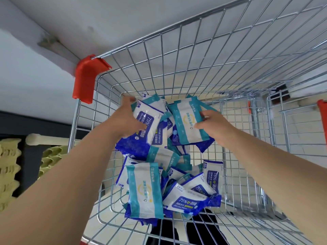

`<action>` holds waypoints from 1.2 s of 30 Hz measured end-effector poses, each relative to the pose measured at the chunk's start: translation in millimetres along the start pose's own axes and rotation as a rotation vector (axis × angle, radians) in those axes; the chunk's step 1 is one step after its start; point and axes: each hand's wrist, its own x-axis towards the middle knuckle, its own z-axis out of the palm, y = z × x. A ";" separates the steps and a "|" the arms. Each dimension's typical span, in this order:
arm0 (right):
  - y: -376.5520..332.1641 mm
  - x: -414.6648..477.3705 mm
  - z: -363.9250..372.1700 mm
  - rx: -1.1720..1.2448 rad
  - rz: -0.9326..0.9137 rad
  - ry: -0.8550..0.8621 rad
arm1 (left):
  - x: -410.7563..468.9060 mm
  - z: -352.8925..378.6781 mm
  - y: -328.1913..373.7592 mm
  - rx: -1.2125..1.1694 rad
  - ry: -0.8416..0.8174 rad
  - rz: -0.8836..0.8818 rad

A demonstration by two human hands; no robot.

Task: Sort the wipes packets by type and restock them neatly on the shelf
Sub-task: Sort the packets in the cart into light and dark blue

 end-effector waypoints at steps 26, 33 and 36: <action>-12.8 -10.8 20.4 0.244 -0.041 -0.117 | -3.1 12.2 2.8 0.028 0.191 0.178; 1.4 -15.3 -9.9 0.297 0.010 0.144 | -3.7 22.3 29.5 0.041 0.285 0.170; 14.1 -10.6 -37.5 0.348 0.048 0.317 | -1.9 34.0 40.4 -0.006 0.247 0.164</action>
